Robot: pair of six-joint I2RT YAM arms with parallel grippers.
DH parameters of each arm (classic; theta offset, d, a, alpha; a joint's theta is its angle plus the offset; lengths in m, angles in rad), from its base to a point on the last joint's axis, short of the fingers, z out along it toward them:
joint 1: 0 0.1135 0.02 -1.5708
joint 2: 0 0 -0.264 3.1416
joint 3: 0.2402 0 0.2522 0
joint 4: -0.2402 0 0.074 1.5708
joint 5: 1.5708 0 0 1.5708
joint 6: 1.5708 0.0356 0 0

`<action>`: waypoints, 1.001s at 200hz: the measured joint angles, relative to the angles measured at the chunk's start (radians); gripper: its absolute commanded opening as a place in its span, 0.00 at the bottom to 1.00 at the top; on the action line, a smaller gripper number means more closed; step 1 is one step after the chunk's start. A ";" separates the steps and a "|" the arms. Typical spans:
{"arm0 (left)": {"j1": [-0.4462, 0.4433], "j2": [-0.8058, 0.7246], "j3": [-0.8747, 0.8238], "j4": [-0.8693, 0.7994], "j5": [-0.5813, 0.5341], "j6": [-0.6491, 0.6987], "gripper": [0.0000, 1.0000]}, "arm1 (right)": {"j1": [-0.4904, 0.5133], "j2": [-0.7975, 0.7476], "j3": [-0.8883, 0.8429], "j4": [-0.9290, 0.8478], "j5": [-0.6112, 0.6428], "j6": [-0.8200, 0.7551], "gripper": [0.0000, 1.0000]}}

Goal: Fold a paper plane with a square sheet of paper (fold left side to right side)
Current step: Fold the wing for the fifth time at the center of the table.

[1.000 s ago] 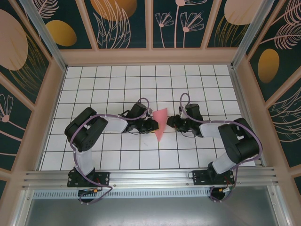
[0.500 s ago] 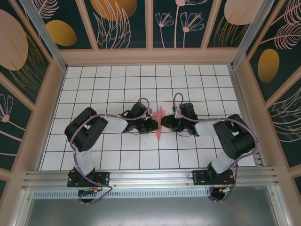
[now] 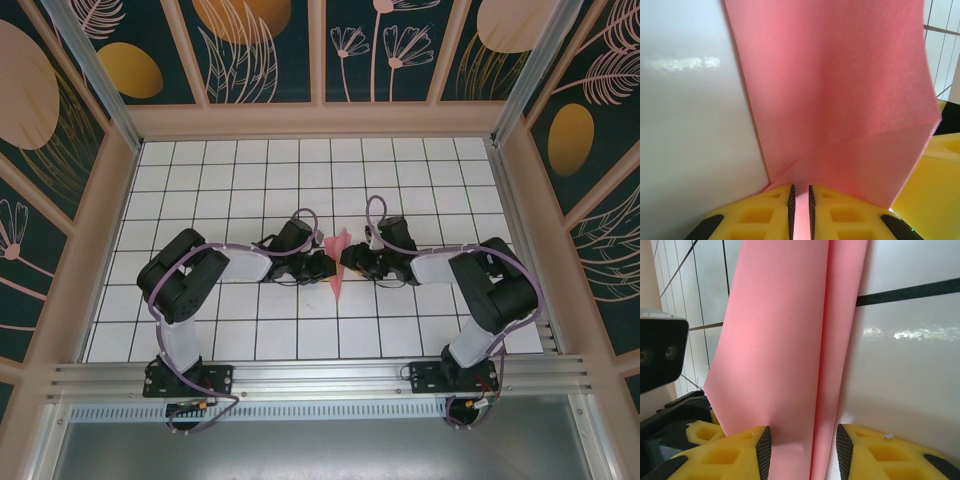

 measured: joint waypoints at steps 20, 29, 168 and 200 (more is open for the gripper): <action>-0.005 -0.006 0.000 -0.006 -0.018 0.008 0.21 | 0.000 0.001 0.003 -0.006 0.000 0.000 0.43; -0.005 -0.009 0.000 -0.006 -0.029 0.012 0.21 | 0.000 0.001 0.004 -0.007 0.000 0.000 0.43; 0.093 -0.167 -0.013 -0.013 -0.047 0.034 0.36 | 0.002 0.008 0.019 -0.029 -0.004 0.000 0.43; 0.093 -0.108 0.046 -0.011 -0.025 0.035 0.38 | 0.003 0.008 0.020 -0.031 -0.003 -0.001 0.43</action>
